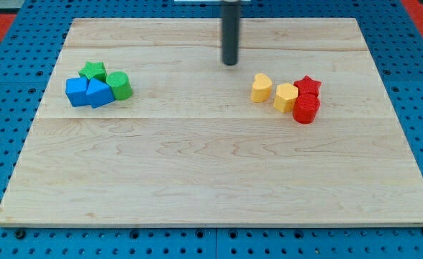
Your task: Push the red star in between the yellow hexagon and the red circle
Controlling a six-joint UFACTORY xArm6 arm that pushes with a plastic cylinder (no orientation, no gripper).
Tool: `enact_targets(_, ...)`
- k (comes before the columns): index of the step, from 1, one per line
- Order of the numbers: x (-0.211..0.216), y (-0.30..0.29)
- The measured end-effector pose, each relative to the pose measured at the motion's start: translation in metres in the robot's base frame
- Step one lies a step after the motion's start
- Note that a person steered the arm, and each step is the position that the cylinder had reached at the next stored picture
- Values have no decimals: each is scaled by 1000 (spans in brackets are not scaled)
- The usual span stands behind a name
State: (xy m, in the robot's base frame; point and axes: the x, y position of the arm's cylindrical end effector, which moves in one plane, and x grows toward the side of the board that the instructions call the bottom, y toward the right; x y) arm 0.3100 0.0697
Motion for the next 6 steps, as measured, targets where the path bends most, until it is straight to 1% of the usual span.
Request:
enact_targets(1,14,44)
enact_targets(2,16,80)
enact_targets(3,23,107)
enact_targets(6,135,76)
